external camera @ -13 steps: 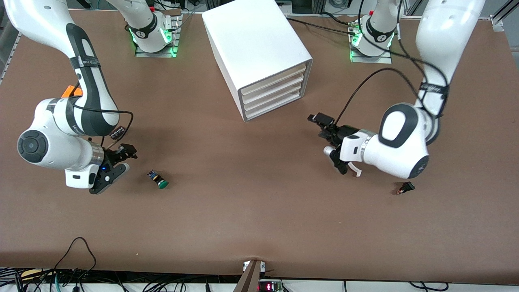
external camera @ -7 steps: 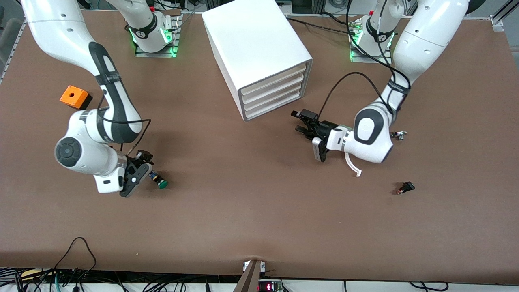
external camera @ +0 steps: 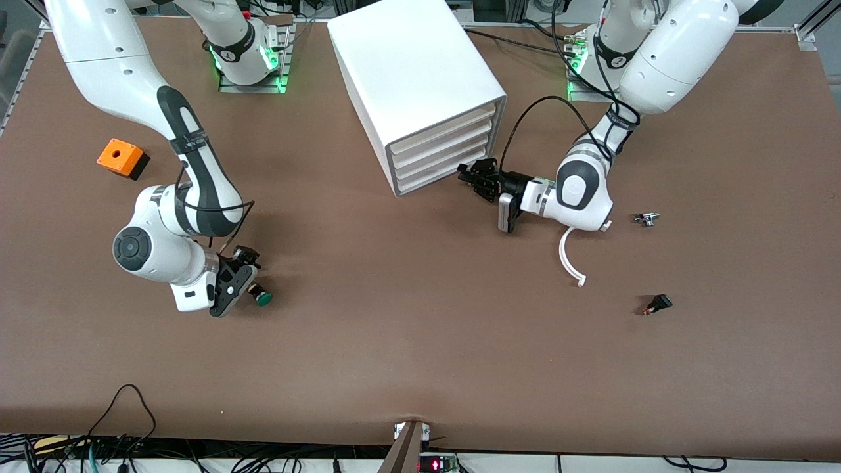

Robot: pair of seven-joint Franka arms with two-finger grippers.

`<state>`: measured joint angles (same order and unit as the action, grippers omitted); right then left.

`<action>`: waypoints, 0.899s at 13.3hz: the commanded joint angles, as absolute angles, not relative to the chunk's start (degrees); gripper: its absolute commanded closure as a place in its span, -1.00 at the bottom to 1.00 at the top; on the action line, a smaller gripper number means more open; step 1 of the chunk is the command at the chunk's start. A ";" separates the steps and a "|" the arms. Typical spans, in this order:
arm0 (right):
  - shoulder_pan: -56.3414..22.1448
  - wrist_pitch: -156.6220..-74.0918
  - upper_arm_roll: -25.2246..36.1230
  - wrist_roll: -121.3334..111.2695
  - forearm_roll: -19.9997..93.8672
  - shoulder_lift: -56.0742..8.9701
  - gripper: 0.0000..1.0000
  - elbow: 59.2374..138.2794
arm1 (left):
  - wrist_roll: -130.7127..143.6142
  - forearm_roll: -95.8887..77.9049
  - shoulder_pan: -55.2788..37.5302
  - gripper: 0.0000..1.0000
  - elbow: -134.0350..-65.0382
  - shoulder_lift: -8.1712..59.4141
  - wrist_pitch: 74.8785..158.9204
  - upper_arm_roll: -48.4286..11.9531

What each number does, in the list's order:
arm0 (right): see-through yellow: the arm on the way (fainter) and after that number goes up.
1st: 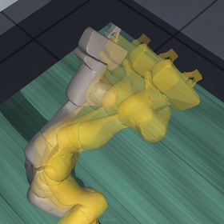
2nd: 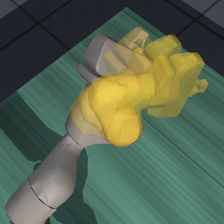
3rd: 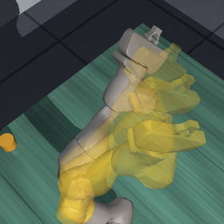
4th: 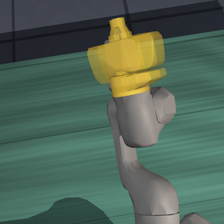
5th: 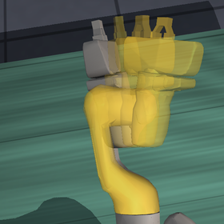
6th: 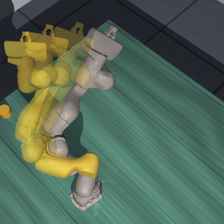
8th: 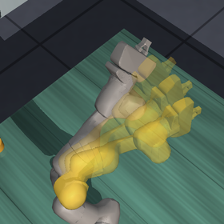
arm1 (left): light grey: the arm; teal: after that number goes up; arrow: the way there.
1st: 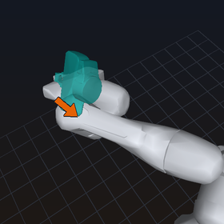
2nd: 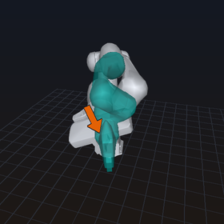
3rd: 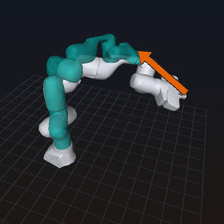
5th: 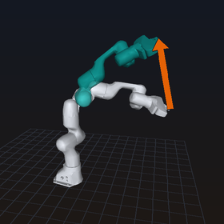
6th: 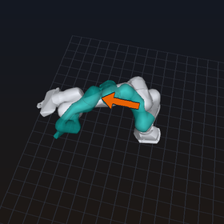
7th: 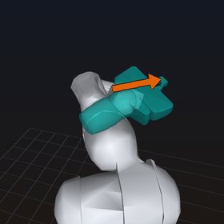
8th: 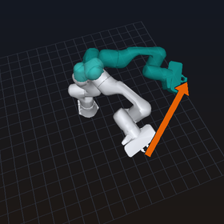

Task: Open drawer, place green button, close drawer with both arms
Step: 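Grasp the green button with the right gripper while the left gripper grips the drawer, then pull the white drawer open with the left gripper while the right gripper lifts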

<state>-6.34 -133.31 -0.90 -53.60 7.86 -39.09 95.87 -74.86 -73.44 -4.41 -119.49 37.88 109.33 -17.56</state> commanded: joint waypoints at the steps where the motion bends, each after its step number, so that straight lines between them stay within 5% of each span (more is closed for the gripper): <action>1: -6.15 -135.17 -1.14 -55.37 9.23 -40.08 -1.00 96.33 | -76.64 -75.32 -3.69 0.54 -122.60 35.60 108.55 -18.11; 3: -6.15 -135.18 -1.06 -55.37 9.14 -40.34 -0.92 96.33 | -76.20 -75.32 -3.43 0.53 -123.13 35.68 106.98 -18.11; 5: -6.15 -135.18 -1.05 -55.37 9.14 -40.43 -0.58 96.33 | -75.94 -75.32 -2.55 0.46 -123.13 35.68 105.91 -18.11; 8: -6.15 -134.91 -1.05 -55.20 8.44 -40.08 0.03 95.80 | -75.59 -75.32 -2.64 0.43 -123.40 35.86 104.94 -18.11; 9: -6.24 -134.91 -1.05 -54.85 8.44 -39.99 0.39 95.80 | -75.50 -75.32 -2.72 0.40 -123.75 35.86 104.94 -18.11; 12: -6.15 -134.82 -0.97 -55.55 8.44 -40.08 0.40 95.89 | -75.06 -75.32 -2.90 0.23 -124.19 36.12 105.03 -18.02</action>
